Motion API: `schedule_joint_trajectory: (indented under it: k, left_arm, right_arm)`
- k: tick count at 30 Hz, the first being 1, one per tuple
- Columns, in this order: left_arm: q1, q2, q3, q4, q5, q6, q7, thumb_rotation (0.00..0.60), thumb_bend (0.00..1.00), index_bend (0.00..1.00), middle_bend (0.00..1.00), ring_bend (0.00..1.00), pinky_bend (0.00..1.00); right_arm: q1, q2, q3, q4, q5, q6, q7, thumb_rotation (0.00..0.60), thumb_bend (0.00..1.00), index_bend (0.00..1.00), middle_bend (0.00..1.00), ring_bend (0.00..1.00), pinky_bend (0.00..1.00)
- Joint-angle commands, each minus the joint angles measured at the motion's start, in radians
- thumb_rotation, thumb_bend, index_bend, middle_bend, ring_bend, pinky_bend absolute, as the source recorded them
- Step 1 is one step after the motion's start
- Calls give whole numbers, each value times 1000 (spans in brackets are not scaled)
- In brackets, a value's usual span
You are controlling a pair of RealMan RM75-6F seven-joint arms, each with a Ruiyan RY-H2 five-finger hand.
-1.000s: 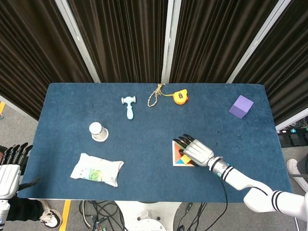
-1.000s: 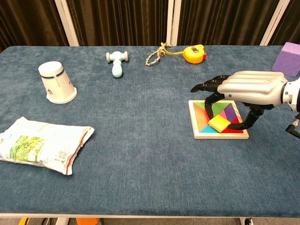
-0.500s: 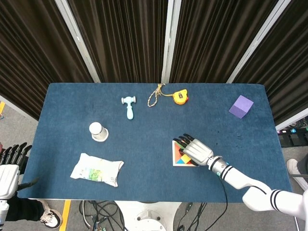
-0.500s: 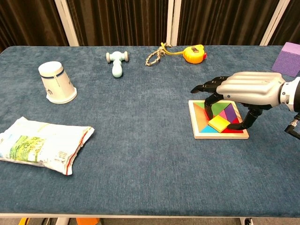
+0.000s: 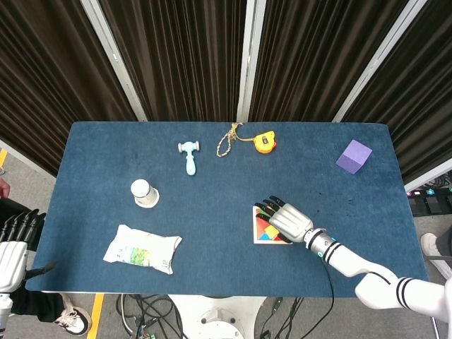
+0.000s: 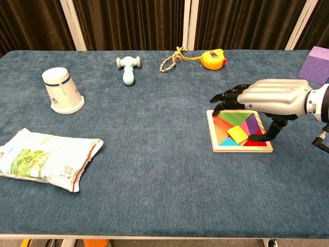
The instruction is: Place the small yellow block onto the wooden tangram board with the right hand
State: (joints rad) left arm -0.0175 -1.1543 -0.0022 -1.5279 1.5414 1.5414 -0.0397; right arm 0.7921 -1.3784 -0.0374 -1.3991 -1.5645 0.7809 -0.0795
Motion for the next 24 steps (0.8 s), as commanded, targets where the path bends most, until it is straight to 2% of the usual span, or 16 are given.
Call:
schedule_joint_trajectory:
  k: [1, 7, 10, 13, 15, 17, 20, 24]
  left_arm:
    - [0, 0, 0, 0, 1, 1, 0, 600, 0, 101, 39, 0, 48]
    - [0, -1, 0, 0, 2, 1, 0, 600, 0, 101, 40, 0, 48]
    - [-1, -2, 1, 0, 1, -3, 3, 600, 0, 101, 40, 0, 48]
    - [-3, -3, 0, -1, 1, -6, 5, 600, 0, 101, 40, 0, 48]
    - [-5, -4, 0, -2, 3, -7, 8, 600, 0, 101, 40, 0, 48]
    - [-6, -6, 0, -4, 5, -7, 12, 600, 0, 101, 40, 0, 48]
    - [-7, -7, 1, -7, 7, -8, 18, 600, 0, 101, 40, 0, 48]
    - [-7, -6, 1, -9, 4, -10, 21, 600, 0, 101, 40, 0, 48]
  right_arm:
    - [-5, 11, 2, -9, 0, 13, 7, 600, 240, 78, 0, 0, 0]
    - [-27, 58, 0, -53, -13, 65, 38, 600, 242, 71, 0, 0, 0]
    - [-47, 91, -6, -84, -25, 104, 55, 600, 300, 64, 0, 0, 0]
    - [-65, 125, -14, -122, -24, 126, 87, 563, 537, 50, 0, 0, 0]
    - [-72, 142, -20, -138, -24, 128, 112, 468, 753, 50, 0, 0, 0]
    - [-78, 152, -27, -141, -23, 125, 125, 435, 849, 49, 0, 0, 0]
    - [-86, 146, -36, -134, -18, 115, 140, 421, 944, 49, 0, 0, 0]
    - [-90, 126, -44, -119, -14, 95, 151, 399, 1000, 48, 0, 0, 0]
